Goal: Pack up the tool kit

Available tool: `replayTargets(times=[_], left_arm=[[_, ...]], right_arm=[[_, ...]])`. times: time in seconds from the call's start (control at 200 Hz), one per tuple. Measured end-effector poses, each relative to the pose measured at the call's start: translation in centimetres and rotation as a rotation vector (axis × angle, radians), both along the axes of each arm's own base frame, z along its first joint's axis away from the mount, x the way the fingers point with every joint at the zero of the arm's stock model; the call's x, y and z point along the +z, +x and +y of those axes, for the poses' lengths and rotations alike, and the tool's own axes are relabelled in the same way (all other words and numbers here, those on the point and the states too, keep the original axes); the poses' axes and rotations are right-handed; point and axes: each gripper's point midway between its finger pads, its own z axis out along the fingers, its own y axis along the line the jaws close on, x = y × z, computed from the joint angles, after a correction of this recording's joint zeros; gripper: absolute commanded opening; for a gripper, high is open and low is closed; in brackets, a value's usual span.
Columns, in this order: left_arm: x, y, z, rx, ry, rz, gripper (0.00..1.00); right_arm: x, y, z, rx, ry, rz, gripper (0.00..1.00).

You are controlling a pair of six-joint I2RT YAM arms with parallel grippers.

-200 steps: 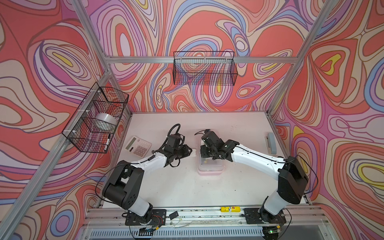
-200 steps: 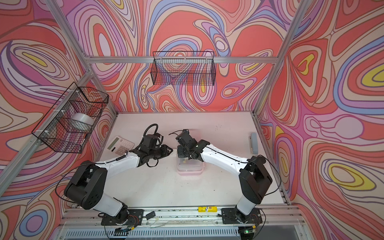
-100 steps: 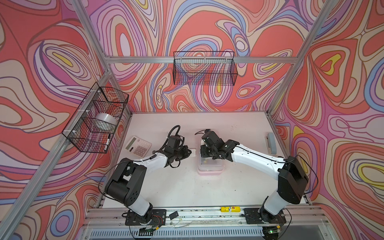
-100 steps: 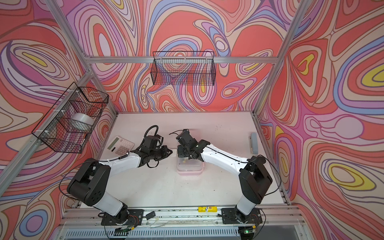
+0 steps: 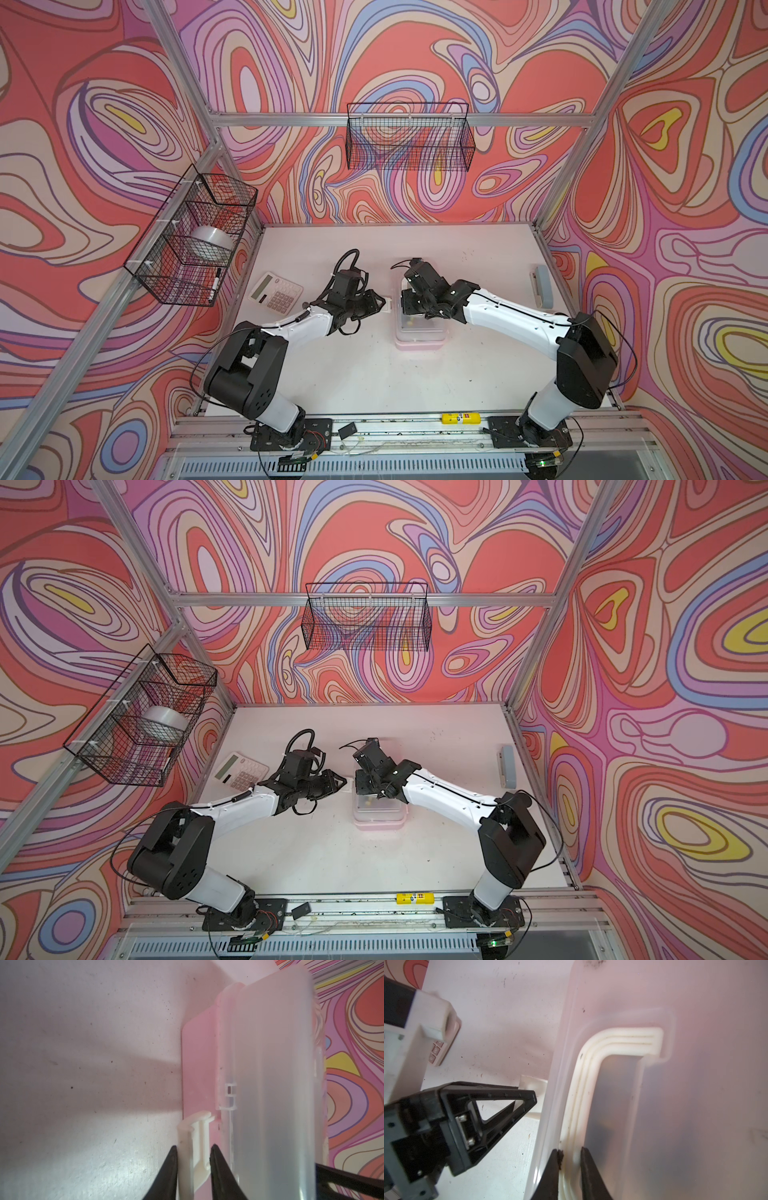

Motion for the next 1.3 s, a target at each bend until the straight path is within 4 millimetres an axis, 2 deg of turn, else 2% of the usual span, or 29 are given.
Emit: replayTargets(times=[0.751, 0.961, 1.297], left_arm=[[1.4, -0.2, -1.3, -0.018, -0.121, -0.003, 0.28], [1.8, -0.2, -1.6, -0.027, -0.145, -0.012, 0.33], [1.9, -0.4, -1.8, -0.037, -0.155, -0.016, 0.33]], right_arm=[[0.2, 0.3, 0.2, 0.0, 0.022, -0.014, 0.15], [0.1, 0.3, 0.2, 0.0, 0.025, -0.017, 0.15], [0.2, 0.3, 0.2, 0.0, 0.027, -0.019, 0.15]])
